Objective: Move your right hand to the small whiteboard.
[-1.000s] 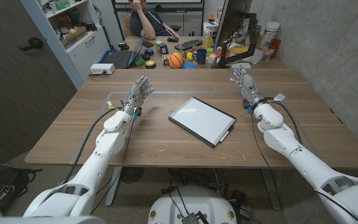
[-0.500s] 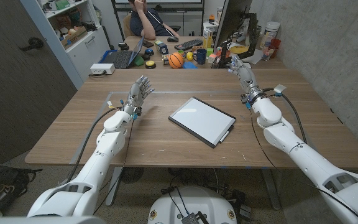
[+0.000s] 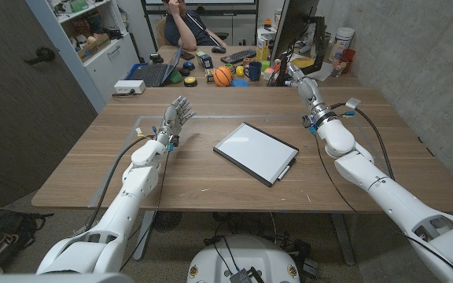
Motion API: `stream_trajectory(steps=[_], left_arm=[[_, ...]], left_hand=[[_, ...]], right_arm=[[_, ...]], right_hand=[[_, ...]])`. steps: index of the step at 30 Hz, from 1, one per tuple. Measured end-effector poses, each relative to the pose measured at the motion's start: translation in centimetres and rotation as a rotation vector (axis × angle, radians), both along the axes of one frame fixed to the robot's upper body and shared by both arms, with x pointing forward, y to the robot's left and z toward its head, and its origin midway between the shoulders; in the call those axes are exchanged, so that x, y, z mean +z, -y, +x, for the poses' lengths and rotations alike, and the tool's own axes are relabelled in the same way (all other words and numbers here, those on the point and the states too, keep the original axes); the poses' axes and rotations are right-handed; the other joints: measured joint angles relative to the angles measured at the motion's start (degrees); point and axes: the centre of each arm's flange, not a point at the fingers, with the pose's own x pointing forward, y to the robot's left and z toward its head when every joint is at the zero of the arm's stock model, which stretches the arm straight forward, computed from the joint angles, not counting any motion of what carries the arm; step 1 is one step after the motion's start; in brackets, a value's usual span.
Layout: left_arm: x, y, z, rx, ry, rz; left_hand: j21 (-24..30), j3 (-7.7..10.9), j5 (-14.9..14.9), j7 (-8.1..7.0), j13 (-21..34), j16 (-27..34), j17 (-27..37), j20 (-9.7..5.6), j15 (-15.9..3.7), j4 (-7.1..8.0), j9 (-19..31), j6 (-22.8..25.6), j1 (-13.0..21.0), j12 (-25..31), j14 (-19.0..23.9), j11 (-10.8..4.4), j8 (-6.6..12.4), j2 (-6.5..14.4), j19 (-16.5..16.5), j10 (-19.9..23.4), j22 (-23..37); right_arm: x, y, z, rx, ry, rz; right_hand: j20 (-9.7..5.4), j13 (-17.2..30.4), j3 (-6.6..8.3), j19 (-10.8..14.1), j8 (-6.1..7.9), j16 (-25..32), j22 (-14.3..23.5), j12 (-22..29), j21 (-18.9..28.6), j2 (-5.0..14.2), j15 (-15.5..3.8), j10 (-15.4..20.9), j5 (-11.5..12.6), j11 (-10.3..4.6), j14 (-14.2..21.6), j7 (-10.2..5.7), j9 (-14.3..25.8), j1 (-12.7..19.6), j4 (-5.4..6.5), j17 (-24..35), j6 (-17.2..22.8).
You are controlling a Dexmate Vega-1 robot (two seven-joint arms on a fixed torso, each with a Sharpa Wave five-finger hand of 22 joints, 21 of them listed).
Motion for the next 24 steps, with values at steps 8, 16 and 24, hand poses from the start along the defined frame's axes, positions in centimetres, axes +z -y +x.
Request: stream_trajectory(steps=[8,16,24], left_arm=[[0.0,0.1,-0.1,0.0,0.002,0.0],[0.0,0.2,-0.2,0.0,0.002,0.002],[0.0,0.3,-0.5,0.001,0.005,0.003]], left_hand=[[0.0,0.0,0.0,0.0,0.0,0.0,0.0,0.0,0.0,0.0,0.0,0.0,0.0,0.0,0.0,0.0,0.0,0.0,0.0,0.0,0.0],[-0.4,0.0,0.0,0.0,0.0,0.0,0.0,0.0,0.0,0.0,0.0,0.0,0.0,0.0,0.0,0.0,0.0,0.0,0.0,0.0,0.0],[-0.4,0.0,0.0,0.0,0.0,0.0,0.0,0.0,0.0,0.0,0.0,0.0,0.0,0.0,0.0,0.0,0.0,0.0,0.0,0.0,0.0]], right_arm=[[0.4,-1.0,-0.8,-0.039,0.045,-0.088],[0.7,-2.0,-1.4,-0.07,0.07,-0.17],[0.5,-3.1,-1.9,-0.133,0.086,-0.29]], right_hand=[[0.93,0.0,-0.24,0.1,0.0,-0.7,0.0,-0.3,-1.0,-0.31,0.47,-0.8,0.0,-0.81,-0.5,-0.64,0.0,0.3,-0.24,0.0,-0.6],[1.55,0.0,-0.72,0.1,0.0,-1.6,0.0,-0.7,-2.3,-0.53,0.71,-2.0,0.0,-1.44,-1.5,-1.42,0.0,0.5,-0.72,0.0,-1.4],[4.28,0.0,-0.87,0.0,0.0,-2.2,0.2,-0.7,-3.6,-0.53,0.5,-2.8,0.3,-1.57,-2.4,-2.09,0.0,0.5,-0.87,0.0,-2.1]])
